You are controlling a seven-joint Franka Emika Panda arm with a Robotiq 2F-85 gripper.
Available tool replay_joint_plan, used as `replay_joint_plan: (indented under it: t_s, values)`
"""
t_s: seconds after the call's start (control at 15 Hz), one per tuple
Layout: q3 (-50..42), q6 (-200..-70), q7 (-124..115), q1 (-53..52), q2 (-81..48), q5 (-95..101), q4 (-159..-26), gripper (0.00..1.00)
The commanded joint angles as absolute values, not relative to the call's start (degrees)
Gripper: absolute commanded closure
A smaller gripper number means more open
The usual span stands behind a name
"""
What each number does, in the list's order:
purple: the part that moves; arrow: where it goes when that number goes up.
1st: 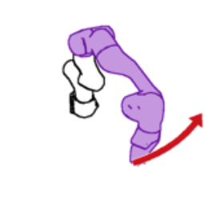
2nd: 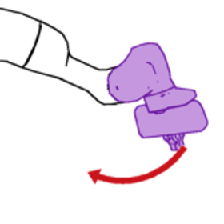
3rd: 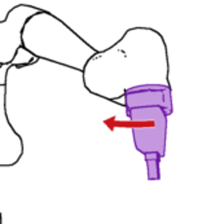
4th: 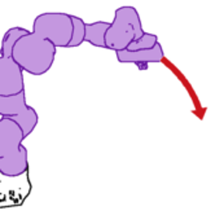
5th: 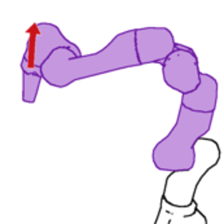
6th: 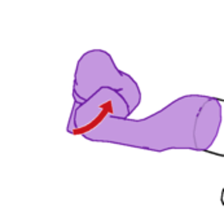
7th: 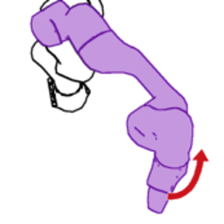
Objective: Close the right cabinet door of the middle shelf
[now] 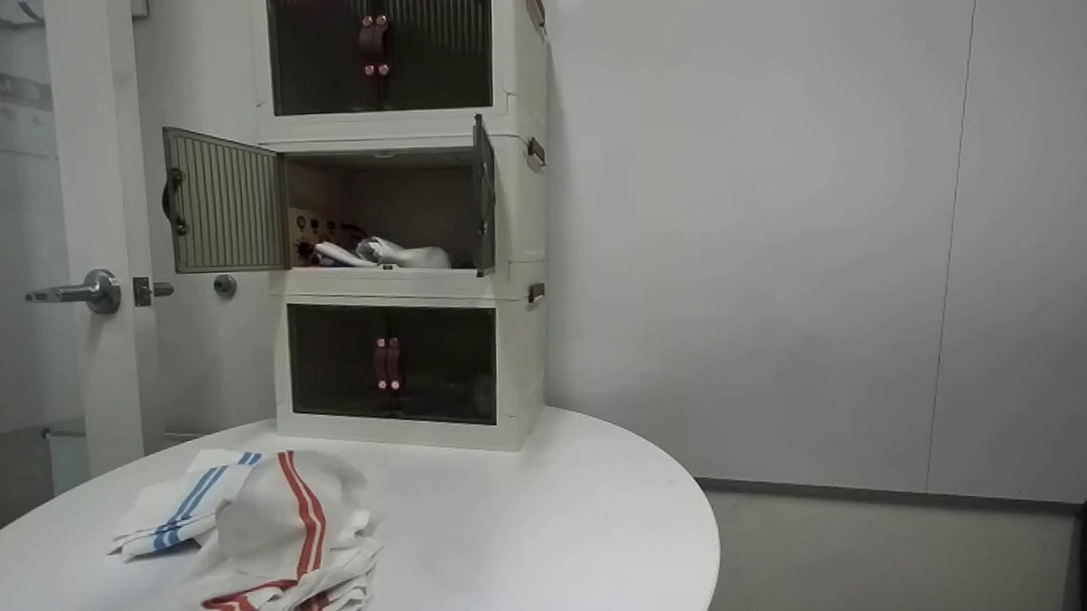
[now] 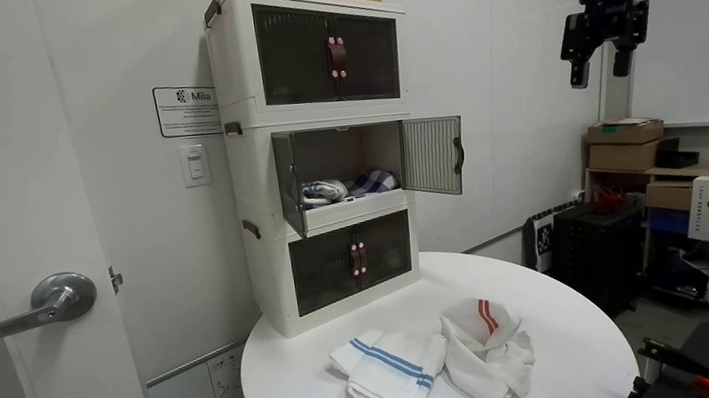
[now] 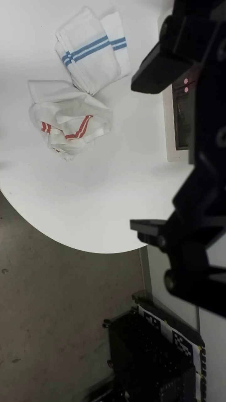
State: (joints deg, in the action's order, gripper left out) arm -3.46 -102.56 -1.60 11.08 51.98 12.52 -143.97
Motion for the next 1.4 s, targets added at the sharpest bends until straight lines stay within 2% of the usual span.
replay_joint_plan:
  t_s: [0.0, 0.53, 1.33]
  values:
    - [-5.62, -106.23, 1.00, 8.93, 47.33, 13.33, -141.78, 0.00]
    - [-10.21, -115.32, 11.65, 6.26, 29.56, 12.11, -131.34, 0.00]
    - [-13.16, -116.88, 33.54, 3.34, 10.06, 0.54, -111.20, 0.00]
